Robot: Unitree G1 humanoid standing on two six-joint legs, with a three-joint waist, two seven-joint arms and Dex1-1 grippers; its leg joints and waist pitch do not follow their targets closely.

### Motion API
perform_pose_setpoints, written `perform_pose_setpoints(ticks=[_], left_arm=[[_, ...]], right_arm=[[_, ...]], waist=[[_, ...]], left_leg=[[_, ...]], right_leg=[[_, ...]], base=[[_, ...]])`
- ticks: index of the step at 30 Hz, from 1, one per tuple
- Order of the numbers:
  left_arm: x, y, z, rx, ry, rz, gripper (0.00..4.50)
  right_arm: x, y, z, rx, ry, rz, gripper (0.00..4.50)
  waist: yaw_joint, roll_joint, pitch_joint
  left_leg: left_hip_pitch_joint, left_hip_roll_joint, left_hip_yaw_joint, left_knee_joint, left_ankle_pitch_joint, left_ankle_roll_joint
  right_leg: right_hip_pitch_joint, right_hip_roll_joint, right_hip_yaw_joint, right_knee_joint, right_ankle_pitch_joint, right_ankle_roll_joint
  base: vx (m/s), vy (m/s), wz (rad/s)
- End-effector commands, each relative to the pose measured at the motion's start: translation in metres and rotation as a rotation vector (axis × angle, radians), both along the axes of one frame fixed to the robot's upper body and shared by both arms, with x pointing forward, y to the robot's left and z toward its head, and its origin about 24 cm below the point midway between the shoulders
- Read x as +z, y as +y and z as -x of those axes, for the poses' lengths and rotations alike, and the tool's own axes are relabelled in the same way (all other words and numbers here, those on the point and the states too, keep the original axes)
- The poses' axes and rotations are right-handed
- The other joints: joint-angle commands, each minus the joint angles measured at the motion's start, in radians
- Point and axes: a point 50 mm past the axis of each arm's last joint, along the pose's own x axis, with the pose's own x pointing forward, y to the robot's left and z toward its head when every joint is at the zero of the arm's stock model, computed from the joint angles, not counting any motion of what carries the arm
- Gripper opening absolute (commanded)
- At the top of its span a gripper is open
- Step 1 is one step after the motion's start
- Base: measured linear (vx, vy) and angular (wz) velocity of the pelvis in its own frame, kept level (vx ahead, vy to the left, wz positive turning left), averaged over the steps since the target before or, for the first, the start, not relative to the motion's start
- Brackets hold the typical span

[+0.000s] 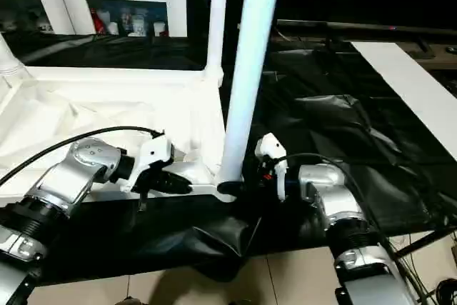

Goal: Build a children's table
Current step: Rotate leg to tighten

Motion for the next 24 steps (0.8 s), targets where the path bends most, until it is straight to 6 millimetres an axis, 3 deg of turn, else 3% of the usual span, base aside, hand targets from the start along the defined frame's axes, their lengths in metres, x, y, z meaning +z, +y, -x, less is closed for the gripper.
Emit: perform_pose_setpoints(ticks=[1, 3, 5, 6, 9, 12, 13, 17, 18, 24], left_arm=[[-0.007, -0.009, -0.003, 0.050, 0.007, -0.008, 0.00], [-0.008, -0.012, -0.007, 0.099, -0.006, -0.014, 0.00], [-0.012, -0.025, -0.018, 0.247, -0.026, -0.018, 0.00], [-0.013, -0.033, -0.023, 0.313, -0.042, -0.025, 0.00], [-0.014, -0.052, -0.030, 0.385, -0.101, -0.043, 0.00], [-0.015, -0.059, -0.030, 0.359, -0.128, -0.054, 0.00], [-0.015, -0.060, -0.029, 0.339, -0.132, -0.057, 0.00], [-0.015, -0.059, -0.028, 0.298, -0.135, -0.059, 0.00], [-0.015, -0.057, -0.028, 0.283, -0.138, -0.065, 0.00], [-0.014, -0.051, -0.029, 0.240, -0.141, -0.064, 0.00]], right_arm=[[-0.013, -0.009, -0.002, -0.141, 0.040, 0.094, 2.64], [-0.015, -0.007, -0.006, -0.219, 0.052, 0.085, 2.64], [-0.019, -0.003, -0.016, -0.467, 0.100, 0.061, 2.64], [-0.020, 0.000, -0.021, -0.590, 0.125, 0.045, 2.64], [-0.017, 0.014, -0.030, -0.734, 0.146, -0.001, 2.64], [-0.012, 0.028, -0.032, -0.682, 0.113, -0.008, 2.64], [-0.009, 0.032, -0.033, -0.648, 0.094, -0.021, 2.64], [-0.003, 0.034, -0.033, -0.592, 0.063, -0.076, 2.64], [0.004, 0.032, -0.035, -0.569, 0.029, -0.122, 3.20], [0.013, 0.013, -0.034, -0.424, -0.028, -0.087, 3.69]], waist=[[-0.005, 0.003, -0.052], [-0.010, 0.004, -0.052], [-0.014, 0.002, -0.052], [-0.019, 0.006, -0.054], [-0.018, 0.005, -0.056], [-0.013, 0.003, -0.061], [-0.009, -0.001, -0.063], [-0.005, -0.001, -0.063], [-0.005, 0.000, -0.063], [-0.005, -0.001, -0.060]], left_leg=[[0.010, 0.005, -0.001, -0.073, -0.286, -0.014], [0.012, 0.004, -0.003, -0.074, -0.308, -0.011], [0.010, 0.001, -0.004, -0.073, -0.303, -0.010], [0.013, 0.002, -0.004, -0.074, -0.303, -0.021], [0.016, 0.000, -0.003, -0.072, -0.311, -0.024], [0.009, 0.000, -0.002, -0.072, -0.286, -0.007], [0.007, -0.001, 0.002, -0.070, -0.260, 0.015], [0.002, 0.000, 0.003, -0.071, -0.222, 0.033], [0.001, 0.001, 0.002, -0.071, -0.217, 0.034], [0.001, 0.002, 0.002, -0.073, -0.232, 0.042]], right_leg=[[0.039, -0.065, 0.032, -0.091, -0.429, -0.161], [0.035, -0.065, 0.033, -0.098, -0.458, -0.143], [0.035, -0.064, 0.033, -0.099, -0.462, -0.140], [0.032, -0.062, 0.034, -0.097, -0.458, -0.142], [0.029, -0.062, 0.032, -0.101, -0.452, -0.134], [0.036, -0.061, 0.034, -0.095, -0.376, -0.141], [0.039, -0.060, 0.036, -0.089, -0.301, -0.163], [0.048, -0.063, 0.035, -0.084, -0.265, -0.179], [0.049, -0.064, 0.035, -0.084, -0.266, -0.180], [0.050, -0.063, 0.033, -0.086, -0.284, -0.187]], base=[[0.000, 0.000, 0.00], [0.000, 0.000, 0.00], [0.000, 0.000, 0.00], [0.000, 0.000, 0.00], [0.000, 0.000, 0.00], [0.000, 0.000, 0.00], [0.000, 0.000, 0.00], [0.000, 0.000, 0.00], [0.000, 0.000, 0.00], [0.000, 0.000, 0.00]])
